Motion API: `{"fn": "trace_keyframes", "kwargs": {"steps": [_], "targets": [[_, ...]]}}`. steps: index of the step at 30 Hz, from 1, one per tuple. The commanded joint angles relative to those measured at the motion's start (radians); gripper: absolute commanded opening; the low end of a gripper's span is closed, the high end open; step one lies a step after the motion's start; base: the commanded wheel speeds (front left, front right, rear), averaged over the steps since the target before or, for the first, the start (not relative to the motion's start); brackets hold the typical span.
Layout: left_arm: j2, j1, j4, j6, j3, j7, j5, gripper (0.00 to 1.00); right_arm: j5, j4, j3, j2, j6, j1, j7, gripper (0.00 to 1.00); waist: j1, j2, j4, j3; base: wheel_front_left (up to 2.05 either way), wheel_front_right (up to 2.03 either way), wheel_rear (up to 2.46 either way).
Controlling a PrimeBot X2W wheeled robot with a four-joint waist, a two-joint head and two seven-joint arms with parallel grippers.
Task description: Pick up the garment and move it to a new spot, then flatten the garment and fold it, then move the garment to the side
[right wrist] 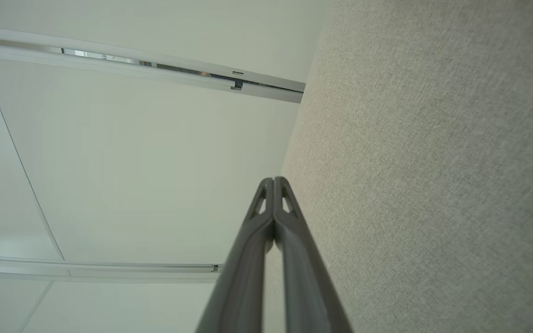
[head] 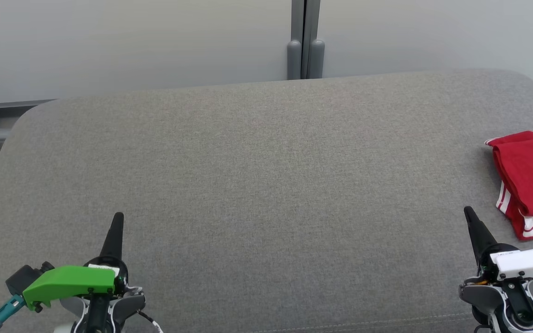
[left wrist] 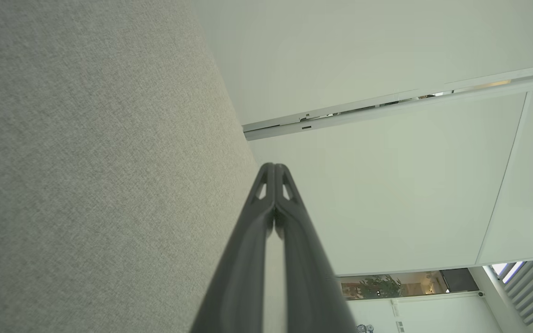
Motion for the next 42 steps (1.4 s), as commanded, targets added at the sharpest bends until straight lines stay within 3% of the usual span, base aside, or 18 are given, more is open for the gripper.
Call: {"fn": "trace_keyframes", "kwargs": {"steps": [1,29,42], "targets": [[-0.002,-0.025,-0.001,-0.012,0.009,0.006,-0.014,0.00,0.020,0.001,-0.005,-0.006,0.001,-0.017,0.004,0.00,0.0000,0.0000,0.000,0.000,0.00,0.00,0.00],[-0.065,-0.050,0.029,-0.073,0.067,0.042,-0.129,0.00,0.220,0.019,-0.043,-0.006,0.000,-0.022,0.044,0.00,0.0000,0.0000,-0.004,0.010,0.00,0.00,0.00],[-0.065,-0.047,0.029,-0.072,0.068,0.043,-0.127,0.00,0.220,0.019,-0.043,-0.006,0.000,-0.022,0.043,0.00,0.0000,0.0000,-0.004,0.010,0.00,0.00,0.00]]}}
